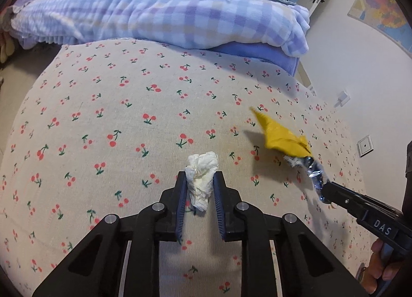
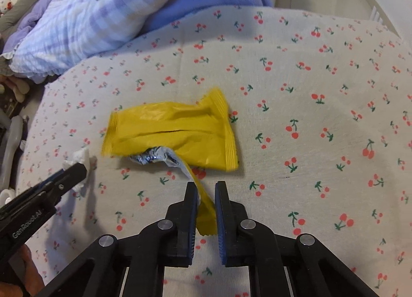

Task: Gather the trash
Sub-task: 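Grasp the white tissue with left gripper while right gripper grasps yellow snack wrapper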

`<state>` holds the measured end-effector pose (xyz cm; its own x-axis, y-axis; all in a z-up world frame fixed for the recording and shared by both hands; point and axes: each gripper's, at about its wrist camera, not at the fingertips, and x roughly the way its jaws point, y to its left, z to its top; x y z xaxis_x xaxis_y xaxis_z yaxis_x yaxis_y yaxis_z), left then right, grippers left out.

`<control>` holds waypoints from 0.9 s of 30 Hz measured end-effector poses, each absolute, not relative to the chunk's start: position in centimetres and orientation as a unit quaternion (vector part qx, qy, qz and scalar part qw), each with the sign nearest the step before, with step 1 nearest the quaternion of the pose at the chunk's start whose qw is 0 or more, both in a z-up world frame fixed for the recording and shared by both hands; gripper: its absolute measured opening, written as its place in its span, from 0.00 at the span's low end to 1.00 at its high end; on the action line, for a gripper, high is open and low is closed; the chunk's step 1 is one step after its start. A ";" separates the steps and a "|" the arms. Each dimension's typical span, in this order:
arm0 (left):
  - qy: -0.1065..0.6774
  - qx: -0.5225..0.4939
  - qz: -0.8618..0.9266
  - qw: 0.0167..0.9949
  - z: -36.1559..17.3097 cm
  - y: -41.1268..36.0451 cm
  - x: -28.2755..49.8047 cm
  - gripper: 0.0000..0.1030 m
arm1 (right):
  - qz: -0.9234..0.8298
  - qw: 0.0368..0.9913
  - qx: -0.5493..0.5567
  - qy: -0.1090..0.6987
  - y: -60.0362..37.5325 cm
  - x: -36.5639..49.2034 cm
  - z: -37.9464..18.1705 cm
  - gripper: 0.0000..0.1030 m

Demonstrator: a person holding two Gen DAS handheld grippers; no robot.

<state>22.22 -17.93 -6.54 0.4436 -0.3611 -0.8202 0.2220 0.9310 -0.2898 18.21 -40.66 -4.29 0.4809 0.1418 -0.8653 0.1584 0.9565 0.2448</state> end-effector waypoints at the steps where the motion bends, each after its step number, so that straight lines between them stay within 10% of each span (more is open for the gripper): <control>1: 0.499 -0.069 -0.172 0.847 -6.4 -17.8 22.0 0.21 | -0.002 0.849 0.149 0.508 -40.7 17.9 -3.9 0.11; 10: 0.509 -0.067 -0.157 0.844 -4.5 -15.5 19.7 0.20 | 0.040 0.842 0.139 0.520 -40.0 14.5 -1.6 0.09; 12: 0.513 -0.071 -0.155 0.841 -4.1 -14.7 19.1 0.20 | 0.039 0.842 0.135 0.521 -40.1 13.9 -1.4 0.18; 14: 0.515 -0.078 -0.152 0.840 -3.6 -13.8 18.4 0.20 | 0.021 0.846 0.135 0.516 -40.7 13.8 -1.5 0.57; 15: 0.516 -0.080 -0.151 0.840 -3.4 -13.5 18.2 0.20 | 0.005 0.850 0.142 0.507 -41.3 13.9 -1.5 0.59; 27: 0.524 -0.076 -0.122 0.840 -2.9 -8.6 16.5 0.20 | -0.057 0.839 0.215 0.497 -44.3 18.1 -5.2 0.51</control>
